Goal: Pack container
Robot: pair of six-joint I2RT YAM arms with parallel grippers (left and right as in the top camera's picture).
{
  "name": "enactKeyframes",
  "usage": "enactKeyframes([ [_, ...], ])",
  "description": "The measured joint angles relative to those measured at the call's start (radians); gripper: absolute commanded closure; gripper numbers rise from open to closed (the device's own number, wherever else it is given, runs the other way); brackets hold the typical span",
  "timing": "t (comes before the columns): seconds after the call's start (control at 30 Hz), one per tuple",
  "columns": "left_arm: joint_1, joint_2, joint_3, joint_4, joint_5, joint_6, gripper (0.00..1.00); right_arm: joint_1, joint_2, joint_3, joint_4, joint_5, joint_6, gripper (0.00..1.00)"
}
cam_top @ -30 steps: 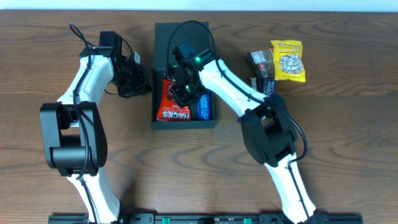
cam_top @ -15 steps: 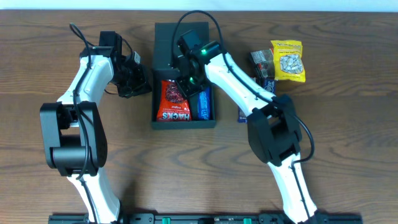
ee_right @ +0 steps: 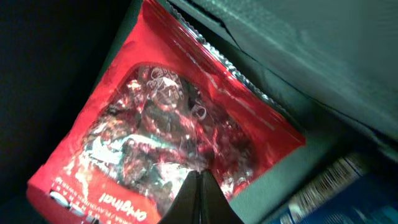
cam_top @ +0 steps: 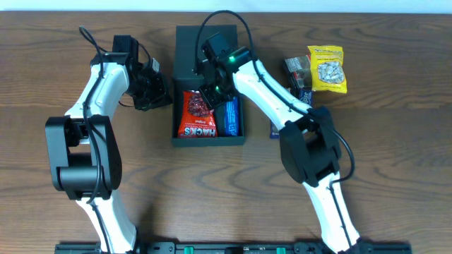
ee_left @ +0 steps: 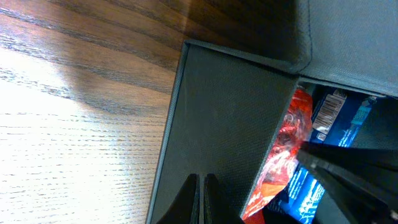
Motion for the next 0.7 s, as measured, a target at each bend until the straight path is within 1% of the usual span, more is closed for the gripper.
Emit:
enactKeyframes([
  [0.7, 0.000, 0.000, 0.000, 0.004, 0.000, 0.000, 0.94, 0.031, 0.043, 0.000, 0.112, -0.098, 0.021, 0.99],
])
